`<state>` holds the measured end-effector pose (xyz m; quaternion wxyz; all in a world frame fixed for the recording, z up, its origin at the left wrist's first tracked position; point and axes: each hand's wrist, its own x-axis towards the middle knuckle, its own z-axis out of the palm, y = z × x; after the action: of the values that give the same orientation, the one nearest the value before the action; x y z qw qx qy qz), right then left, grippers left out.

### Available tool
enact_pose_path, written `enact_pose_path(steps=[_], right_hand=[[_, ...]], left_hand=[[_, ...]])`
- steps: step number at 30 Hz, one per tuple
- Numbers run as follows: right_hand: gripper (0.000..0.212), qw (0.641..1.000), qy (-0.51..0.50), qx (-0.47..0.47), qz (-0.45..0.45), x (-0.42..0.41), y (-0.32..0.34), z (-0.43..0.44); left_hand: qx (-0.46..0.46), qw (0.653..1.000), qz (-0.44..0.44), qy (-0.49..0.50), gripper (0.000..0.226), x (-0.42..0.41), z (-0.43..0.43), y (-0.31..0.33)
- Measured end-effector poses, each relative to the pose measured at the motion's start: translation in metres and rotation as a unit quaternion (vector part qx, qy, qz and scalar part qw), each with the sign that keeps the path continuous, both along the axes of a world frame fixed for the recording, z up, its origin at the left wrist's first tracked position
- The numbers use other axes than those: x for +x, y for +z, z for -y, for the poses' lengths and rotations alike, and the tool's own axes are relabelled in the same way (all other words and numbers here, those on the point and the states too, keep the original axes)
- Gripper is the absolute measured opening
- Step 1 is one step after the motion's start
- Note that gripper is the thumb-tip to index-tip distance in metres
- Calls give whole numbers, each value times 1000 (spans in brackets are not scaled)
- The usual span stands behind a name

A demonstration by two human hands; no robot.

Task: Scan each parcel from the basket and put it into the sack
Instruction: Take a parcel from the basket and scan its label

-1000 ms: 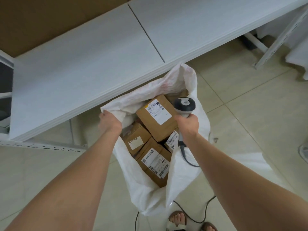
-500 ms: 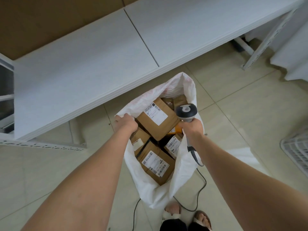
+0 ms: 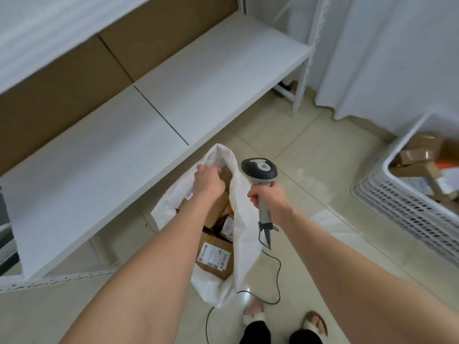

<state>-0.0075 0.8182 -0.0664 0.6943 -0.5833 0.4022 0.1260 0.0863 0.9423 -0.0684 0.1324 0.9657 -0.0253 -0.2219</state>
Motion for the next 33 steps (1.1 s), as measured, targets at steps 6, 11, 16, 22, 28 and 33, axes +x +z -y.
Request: enact_pose_path(steps=[6,11,16,22,28,33], right_hand=[[16,993,-95,18,65,-55,44,85],[21,981,-170,35,83,-127,65,172],[20,961,-252,56,95,-223,73,287],[18,941,-331,37,58,-323,69,420],[4,916,-389,86,49,-363,40,510],[4,915,-391,99,32,-349,8,567]], left_hand=[[-6,995,22,-95,42,-36,105,49],[-19,990,14,-139,42,-93,204,69],[-17,985,11,-173,42,-176,331,79],[-47,965,-17,-258,39,-274,485,73],[-21,945,-20,-326,43,-309,581,43],[55,925,-8,-377,43,-292,630,-3]])
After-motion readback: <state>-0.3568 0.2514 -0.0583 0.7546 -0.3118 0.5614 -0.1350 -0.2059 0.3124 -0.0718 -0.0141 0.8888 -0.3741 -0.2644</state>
